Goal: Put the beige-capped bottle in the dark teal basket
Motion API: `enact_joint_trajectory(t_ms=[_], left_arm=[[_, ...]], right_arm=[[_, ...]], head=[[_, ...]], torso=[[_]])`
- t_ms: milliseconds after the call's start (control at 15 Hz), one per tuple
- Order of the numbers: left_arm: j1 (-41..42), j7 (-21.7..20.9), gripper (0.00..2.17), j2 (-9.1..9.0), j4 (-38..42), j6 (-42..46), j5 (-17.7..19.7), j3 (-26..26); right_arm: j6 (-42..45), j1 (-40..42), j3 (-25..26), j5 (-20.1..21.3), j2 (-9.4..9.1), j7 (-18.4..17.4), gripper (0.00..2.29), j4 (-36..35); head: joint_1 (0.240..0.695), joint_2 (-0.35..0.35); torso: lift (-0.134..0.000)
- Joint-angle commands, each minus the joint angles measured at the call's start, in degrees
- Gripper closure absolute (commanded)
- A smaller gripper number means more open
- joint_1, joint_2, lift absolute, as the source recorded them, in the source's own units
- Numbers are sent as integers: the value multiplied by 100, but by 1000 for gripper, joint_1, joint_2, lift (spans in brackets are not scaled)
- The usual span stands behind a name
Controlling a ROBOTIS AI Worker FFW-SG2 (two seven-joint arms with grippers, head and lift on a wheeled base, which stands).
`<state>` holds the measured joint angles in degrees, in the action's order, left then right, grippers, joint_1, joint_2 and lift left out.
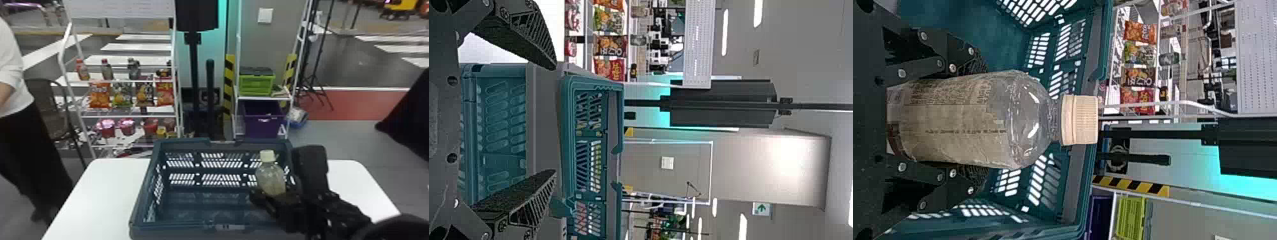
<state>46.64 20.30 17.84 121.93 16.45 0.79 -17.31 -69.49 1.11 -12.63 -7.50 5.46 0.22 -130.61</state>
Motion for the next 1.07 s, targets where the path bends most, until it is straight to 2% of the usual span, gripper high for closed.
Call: enact_joint_trajectory(t_ms=[0,467,733,1000], left_arm=[[-15,0,151,0,-3,-6,0,0],[12,0,151,9,-29,29,27,79],[38,0,151,9,-126,275,70,123],[38,0,151,0,-231,468,114,140]], right_arm=[[-131,-515,-214,-41,-45,-13,1720,554],[-324,-1675,-442,-129,-520,-22,1720,2426],[-342,-2062,-513,-164,-552,-22,1720,3252],[-535,-2238,-557,-146,-552,-13,1720,3648]], head=[[499,0],[499,0],[499,0],[499,0]], torso=[[0],[0],[0],[0]])
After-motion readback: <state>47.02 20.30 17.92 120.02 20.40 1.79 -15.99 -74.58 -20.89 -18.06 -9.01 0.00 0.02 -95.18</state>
